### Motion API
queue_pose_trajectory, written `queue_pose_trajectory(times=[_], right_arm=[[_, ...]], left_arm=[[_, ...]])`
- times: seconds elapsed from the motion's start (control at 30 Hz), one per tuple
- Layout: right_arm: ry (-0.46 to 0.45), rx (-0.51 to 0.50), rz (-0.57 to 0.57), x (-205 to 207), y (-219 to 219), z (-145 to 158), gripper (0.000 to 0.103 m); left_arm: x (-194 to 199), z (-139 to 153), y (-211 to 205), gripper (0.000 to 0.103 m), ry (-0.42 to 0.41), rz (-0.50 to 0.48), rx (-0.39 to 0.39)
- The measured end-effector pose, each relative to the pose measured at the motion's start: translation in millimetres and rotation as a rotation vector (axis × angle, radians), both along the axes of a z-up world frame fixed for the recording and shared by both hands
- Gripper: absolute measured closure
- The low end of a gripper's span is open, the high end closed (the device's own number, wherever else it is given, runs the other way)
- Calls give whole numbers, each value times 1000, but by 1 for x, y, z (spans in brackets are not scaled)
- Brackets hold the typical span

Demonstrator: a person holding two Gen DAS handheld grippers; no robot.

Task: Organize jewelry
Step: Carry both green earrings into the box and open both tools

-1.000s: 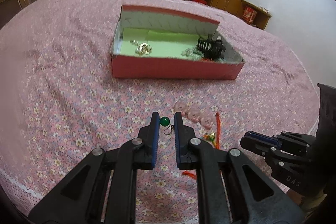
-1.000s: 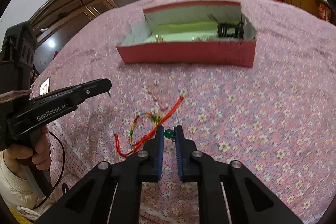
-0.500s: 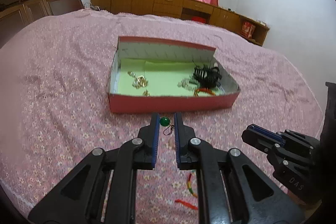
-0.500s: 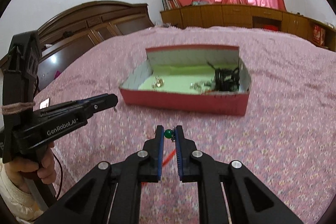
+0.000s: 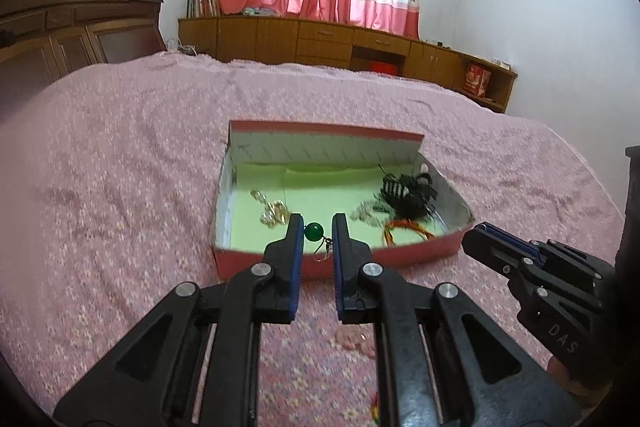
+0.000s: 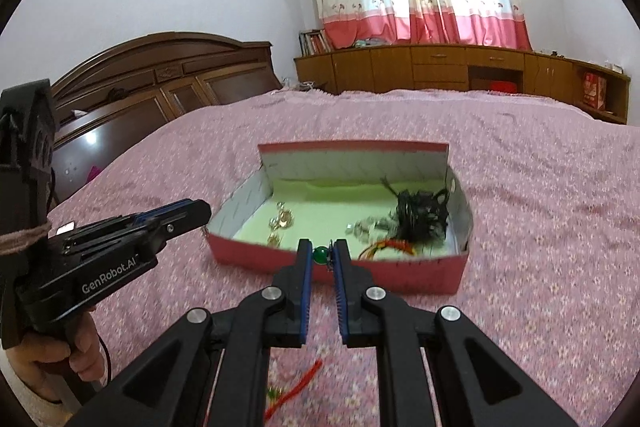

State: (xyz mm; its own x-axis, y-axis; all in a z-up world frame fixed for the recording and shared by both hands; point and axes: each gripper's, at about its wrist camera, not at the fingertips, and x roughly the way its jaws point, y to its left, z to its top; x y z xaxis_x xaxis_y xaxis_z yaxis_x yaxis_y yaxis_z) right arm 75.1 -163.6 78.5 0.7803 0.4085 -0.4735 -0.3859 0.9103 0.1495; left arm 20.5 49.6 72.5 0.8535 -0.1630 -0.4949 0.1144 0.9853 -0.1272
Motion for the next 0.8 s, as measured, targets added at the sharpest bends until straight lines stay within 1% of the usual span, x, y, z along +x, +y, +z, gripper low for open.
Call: queue_pose_trajectory(times=[0.23, 0.43, 0.63, 0.8], right_arm=[[-42, -15, -11, 23, 10, 2, 91], [-40, -20, -17, 43, 19, -1, 91], [14, -33, -7, 68, 30, -15, 91], [71, -52, -4, 81, 38, -30, 91]], left_arm=[[18, 1, 4, 97, -43, 20, 23], [35, -6, 7, 97, -56, 30, 28], [55, -21, 9, 97, -15, 36, 32], [71, -36, 12, 97, 52, 41, 29]])
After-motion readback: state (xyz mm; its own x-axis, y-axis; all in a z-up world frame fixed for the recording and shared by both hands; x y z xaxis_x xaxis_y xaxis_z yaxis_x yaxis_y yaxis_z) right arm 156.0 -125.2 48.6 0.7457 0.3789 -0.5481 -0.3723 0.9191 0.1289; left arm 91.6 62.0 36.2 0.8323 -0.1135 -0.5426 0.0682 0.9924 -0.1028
